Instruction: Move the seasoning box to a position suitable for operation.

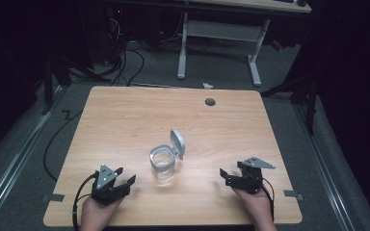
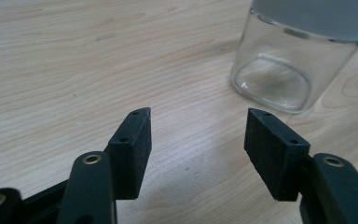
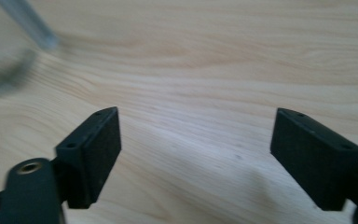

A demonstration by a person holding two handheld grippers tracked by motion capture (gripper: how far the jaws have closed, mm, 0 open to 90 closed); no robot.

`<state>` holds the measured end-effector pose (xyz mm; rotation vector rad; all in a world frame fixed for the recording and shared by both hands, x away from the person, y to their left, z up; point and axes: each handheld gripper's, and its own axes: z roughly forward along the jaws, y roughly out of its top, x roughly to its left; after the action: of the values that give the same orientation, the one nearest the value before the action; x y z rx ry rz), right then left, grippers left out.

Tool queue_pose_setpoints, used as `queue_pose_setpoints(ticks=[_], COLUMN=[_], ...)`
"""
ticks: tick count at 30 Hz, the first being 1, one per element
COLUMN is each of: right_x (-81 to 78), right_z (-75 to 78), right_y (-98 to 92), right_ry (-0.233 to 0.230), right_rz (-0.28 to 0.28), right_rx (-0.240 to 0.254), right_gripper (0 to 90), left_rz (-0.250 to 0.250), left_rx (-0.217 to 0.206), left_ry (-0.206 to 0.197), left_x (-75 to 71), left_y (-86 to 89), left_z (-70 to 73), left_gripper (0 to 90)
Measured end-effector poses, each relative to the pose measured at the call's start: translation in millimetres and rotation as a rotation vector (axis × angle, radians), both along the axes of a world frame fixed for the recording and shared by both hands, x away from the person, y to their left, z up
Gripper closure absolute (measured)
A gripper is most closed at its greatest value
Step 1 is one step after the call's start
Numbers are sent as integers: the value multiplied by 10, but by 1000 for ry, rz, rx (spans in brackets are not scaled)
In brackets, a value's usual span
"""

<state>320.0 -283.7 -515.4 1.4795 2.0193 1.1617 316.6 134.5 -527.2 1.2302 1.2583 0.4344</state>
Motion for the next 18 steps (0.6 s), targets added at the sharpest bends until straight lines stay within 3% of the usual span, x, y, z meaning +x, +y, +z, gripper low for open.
queue_pose_setpoints(ticks=[3, 5, 9, 12, 14, 15, 18], right_x=[-32, -42, -72, -115, -133, -195, -278], right_z=[4, -1, -16, -23, -18, 7, 20], right_y=[26, 38, 36, 45, 39, 8, -45], right_ry=[-37, -38, -42, -52, -53, -74, -89], right_rz=[-4, -25, -7, -14, -21, -24, -8], right_rx=[-36, -44, -30, -51, -48, -33, -28], right_gripper=[258, 247, 285, 407, 444, 504, 515], left_rz=[5, 3, -2, -5, 1, 4, -4], left_rx=[-27, -11, -14, -4, 2, -2, -20], left_ry=[1, -6, -20, -31, -36, -27, -9], left_x=[6, 5, 3, 18, 29, 45, 50], left_y=[23, 23, 23, 20, 16, 20, 12], left_z=[27, 18, 9, -3, -8, -11, -14], left_gripper=[411, 412, 451, 480, 488, 492, 520])
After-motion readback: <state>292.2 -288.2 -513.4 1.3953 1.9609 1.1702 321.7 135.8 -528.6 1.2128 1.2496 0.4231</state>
